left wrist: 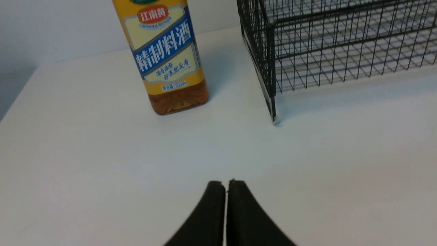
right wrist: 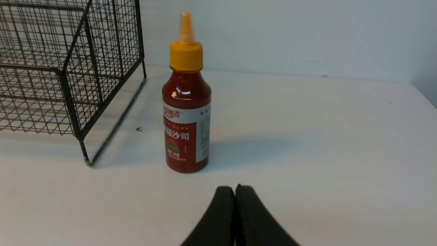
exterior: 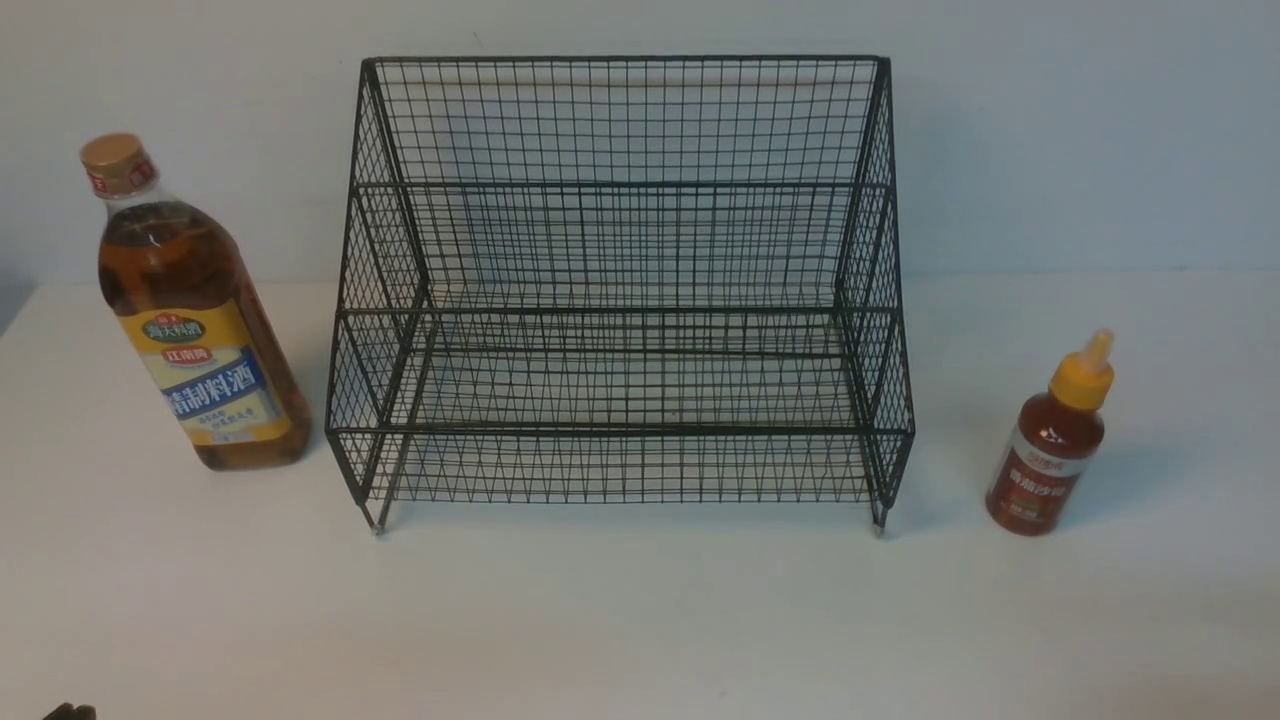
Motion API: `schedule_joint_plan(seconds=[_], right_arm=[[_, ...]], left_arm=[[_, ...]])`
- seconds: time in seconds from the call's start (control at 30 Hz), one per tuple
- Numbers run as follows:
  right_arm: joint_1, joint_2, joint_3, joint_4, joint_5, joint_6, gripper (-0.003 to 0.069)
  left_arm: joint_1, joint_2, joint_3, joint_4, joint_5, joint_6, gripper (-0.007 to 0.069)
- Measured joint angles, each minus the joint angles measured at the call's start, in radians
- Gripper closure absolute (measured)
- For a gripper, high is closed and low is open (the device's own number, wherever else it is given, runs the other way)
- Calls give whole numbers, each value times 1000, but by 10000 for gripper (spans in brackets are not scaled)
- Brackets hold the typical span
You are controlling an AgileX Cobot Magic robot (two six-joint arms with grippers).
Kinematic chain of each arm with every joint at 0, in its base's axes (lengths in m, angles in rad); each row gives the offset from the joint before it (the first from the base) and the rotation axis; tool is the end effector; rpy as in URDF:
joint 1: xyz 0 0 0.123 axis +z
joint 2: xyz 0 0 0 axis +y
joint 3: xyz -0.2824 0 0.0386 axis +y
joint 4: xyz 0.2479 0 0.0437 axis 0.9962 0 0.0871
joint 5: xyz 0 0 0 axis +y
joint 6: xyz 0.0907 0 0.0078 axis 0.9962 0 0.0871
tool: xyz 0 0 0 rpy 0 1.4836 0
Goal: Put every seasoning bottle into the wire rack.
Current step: Use the left arm to grab the condiment bottle closest to it
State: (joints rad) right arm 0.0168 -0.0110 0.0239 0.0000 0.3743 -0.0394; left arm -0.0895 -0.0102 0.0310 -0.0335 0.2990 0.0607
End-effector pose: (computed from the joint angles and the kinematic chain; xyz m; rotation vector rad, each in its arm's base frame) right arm 0.0526 0.0009 0.1720 -0.0526 1.8701 -0.0156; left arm 0.0542 -0.0058 0.1762 0.1135 1.8000 -0.0523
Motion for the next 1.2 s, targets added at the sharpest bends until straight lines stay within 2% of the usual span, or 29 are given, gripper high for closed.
schedule_joint_plan(seconds=[0.13,0.17,0.27,0.3,0.33,0.37,0.4,0.57,0.63,0.8,0.97,1.07,1.1,1.17,1.2], right_arm=[[0,0,0,0,0,0,671],[0,0,0,0,0,0,671],[0,0,0,0,0,0,671],[0,0,0,0,0,0,671],[0,0,0,0,0,0,671],[0,0,0,0,0,0,671],[0,0,0,0,0,0,671],[0,0,0,0,0,0,671],[0,0,0,0,0,0,671],[0,0,0,0,0,0,671],[0,0,0,0,0,0,671],[0,0,0,0,0,0,671],[0,0,0,0,0,0,671],[0,0,0,0,0,0,671],[0,0,0,0,0,0,671]], left_arm=[[0,0,0,-177,-184,-113,629],[0,0,0,-250,-286,-150,629],[0,0,0,-320,-487,-166,629],[0,0,0,-325,-503,-166,629],[0,0,0,-333,-634,-157,629],[0,0,0,-335,-666,-154,629],[0,16,-12,-341,-767,-126,629],[0,180,-167,-339,-761,-13,629],[0,323,-253,-315,-744,62,629],[0,622,-358,-299,-808,130,603],[0,846,-411,-299,-934,131,512],[0,972,-465,-299,-963,131,396],[0,985,-472,-299,-963,131,379],[0,1057,-508,-314,-962,130,276],[0,1062,-515,-320,-962,130,267]])
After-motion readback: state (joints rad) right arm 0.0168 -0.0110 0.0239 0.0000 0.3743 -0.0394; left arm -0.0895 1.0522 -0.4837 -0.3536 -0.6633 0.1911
